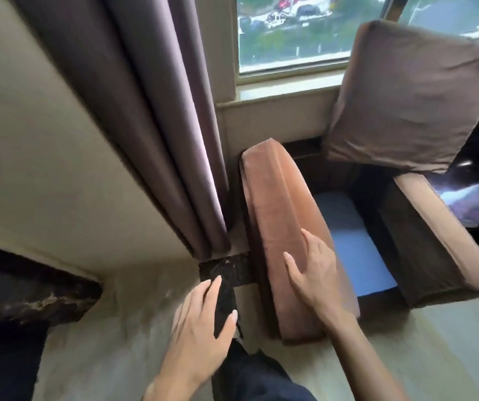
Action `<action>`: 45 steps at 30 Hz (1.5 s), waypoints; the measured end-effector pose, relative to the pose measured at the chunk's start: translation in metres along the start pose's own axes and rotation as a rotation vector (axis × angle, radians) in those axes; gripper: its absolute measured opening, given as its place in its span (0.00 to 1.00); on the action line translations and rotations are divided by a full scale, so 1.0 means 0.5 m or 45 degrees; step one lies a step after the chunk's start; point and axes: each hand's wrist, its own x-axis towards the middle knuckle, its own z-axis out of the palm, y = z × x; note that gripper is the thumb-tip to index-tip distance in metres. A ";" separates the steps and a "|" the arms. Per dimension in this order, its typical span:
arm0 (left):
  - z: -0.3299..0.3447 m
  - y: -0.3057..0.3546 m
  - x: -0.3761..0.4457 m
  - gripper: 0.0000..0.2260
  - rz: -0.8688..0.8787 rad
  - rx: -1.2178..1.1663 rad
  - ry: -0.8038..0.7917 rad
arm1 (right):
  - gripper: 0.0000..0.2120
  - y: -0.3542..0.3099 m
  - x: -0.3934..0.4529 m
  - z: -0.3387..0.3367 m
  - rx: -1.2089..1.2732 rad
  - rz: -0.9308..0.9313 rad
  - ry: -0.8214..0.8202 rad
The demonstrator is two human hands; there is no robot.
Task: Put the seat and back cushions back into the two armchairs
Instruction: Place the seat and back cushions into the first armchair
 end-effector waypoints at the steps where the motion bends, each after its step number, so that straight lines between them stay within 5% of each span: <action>1: -0.015 -0.002 0.041 0.35 0.051 0.018 -0.035 | 0.31 -0.011 0.022 0.002 -0.011 0.048 0.019; 9: -0.067 0.028 0.338 0.36 0.506 0.111 -0.274 | 0.28 -0.069 0.109 -0.047 -0.077 0.355 0.192; 20: 0.049 0.051 0.681 0.33 1.421 0.598 -0.580 | 0.36 -0.054 0.141 0.036 -0.043 0.928 0.681; 25: 0.067 0.024 0.815 0.35 1.645 0.608 -0.645 | 0.39 -0.118 0.143 0.093 -0.028 1.203 0.628; 34: 0.154 0.004 0.908 0.32 1.691 0.727 -0.797 | 0.38 -0.167 0.155 0.273 -0.176 1.266 0.208; 45: 0.197 0.130 0.924 0.35 1.595 0.765 -0.703 | 0.37 -0.037 0.188 0.228 -0.341 1.144 0.327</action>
